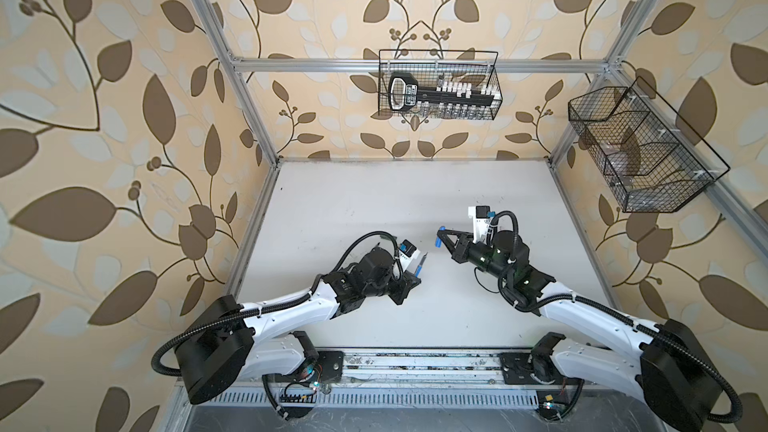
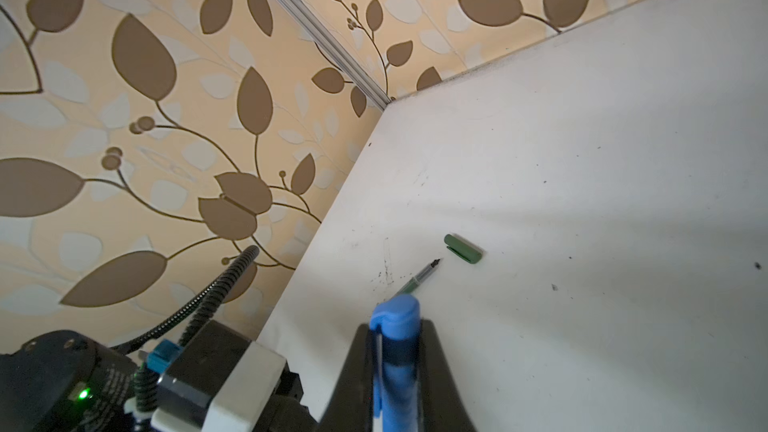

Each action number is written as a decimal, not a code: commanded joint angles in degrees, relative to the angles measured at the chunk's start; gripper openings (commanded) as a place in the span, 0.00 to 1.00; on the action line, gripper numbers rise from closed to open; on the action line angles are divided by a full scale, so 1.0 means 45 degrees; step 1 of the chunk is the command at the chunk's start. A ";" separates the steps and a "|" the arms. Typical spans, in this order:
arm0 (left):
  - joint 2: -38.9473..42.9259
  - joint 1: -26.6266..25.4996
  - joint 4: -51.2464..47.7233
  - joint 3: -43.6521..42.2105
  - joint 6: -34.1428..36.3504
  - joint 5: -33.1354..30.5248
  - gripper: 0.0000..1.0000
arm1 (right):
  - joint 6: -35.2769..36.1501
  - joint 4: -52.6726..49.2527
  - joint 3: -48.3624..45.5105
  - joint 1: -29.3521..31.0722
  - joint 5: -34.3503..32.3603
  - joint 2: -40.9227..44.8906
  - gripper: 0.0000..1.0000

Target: Insert the pens into the pen caps

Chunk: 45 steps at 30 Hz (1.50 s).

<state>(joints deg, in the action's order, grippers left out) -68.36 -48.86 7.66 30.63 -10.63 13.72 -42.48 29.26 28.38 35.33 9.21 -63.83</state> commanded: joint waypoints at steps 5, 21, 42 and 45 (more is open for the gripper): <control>0.0531 -0.0216 0.0426 0.0410 0.0234 0.0138 0.00 | -0.0646 0.2577 -0.0311 0.0446 0.0433 -0.0452 0.13; 0.1245 -0.0222 0.0464 0.0176 0.0204 -0.0066 0.00 | -0.0778 0.2730 -0.0672 0.0914 0.0760 -0.0215 0.13; 0.1615 -0.0235 0.0504 0.0126 0.0159 -0.0203 0.00 | -0.1001 0.3311 -0.1117 0.1172 0.0763 -0.0090 0.13; 0.1655 -0.0232 0.0529 0.0130 0.0137 -0.0226 0.00 | -0.1118 0.3487 -0.1149 0.1250 0.0784 -0.0218 0.13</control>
<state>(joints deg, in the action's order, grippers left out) -62.52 -49.56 7.84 30.61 -10.63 13.23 -46.28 42.61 24.21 40.38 11.90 -63.99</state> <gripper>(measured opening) 0.127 0.132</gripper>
